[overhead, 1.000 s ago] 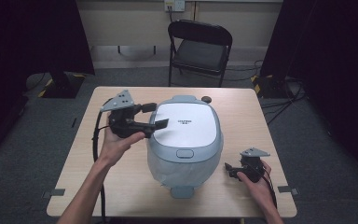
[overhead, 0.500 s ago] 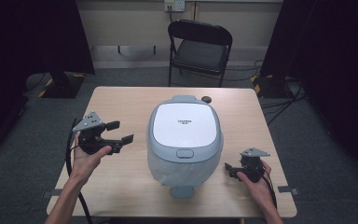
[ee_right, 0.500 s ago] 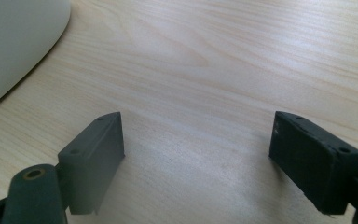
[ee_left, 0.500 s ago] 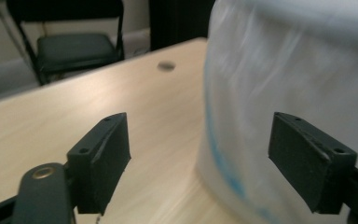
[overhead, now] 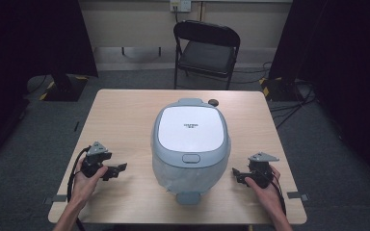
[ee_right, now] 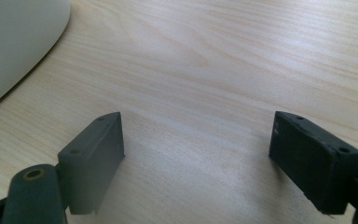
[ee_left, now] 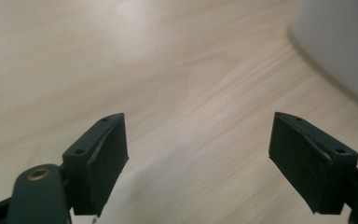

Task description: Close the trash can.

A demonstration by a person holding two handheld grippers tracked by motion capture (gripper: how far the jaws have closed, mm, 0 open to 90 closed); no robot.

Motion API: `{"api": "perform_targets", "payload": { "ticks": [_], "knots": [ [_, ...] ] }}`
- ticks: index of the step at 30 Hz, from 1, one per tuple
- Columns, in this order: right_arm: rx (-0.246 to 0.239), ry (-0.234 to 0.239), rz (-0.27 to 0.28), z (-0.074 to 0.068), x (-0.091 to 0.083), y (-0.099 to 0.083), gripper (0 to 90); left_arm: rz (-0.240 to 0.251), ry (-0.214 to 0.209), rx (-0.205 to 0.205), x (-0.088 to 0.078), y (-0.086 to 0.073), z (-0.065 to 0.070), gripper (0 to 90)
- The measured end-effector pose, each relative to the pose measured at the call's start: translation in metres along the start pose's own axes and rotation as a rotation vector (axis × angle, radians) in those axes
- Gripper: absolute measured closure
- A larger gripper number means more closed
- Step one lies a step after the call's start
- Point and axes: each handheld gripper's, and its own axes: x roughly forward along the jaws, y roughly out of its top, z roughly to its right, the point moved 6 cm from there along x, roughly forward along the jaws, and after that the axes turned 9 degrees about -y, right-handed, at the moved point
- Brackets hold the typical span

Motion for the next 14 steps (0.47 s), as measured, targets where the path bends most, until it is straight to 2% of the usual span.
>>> {"api": "perform_targets", "payload": {
  "ticks": [4, 8, 9, 11, 14],
  "knots": [
    [-0.001, -0.001, 0.0, 0.0, 0.0, 0.0, 16.5, -0.059, 0.027, 0.004, 0.009, -0.019, -0.004, 19.0],
    [0.0, 0.0, 0.0, 0.0, 0.0, 0.0, 16.5, 0.012, 0.063, 0.03, 0.01, -0.025, -0.002, 16.0],
    [0.0, -0.001, 0.0, 0.0, 0.0, 0.0, 16.5, 0.013, 0.072, 0.039, 0.01, -0.025, -0.001, 15.3],
    [-0.002, -0.001, 0.001, 0.0, 0.0, 0.0, 16.5, 0.014, 0.062, 0.023, 0.01, -0.025, -0.002, 14.9],
    [-0.001, -0.001, 0.0, 0.0, 0.0, 0.0, 16.2, 0.008, 0.047, 0.034, 0.011, -0.025, -0.002, 14.0]
  ]
}}
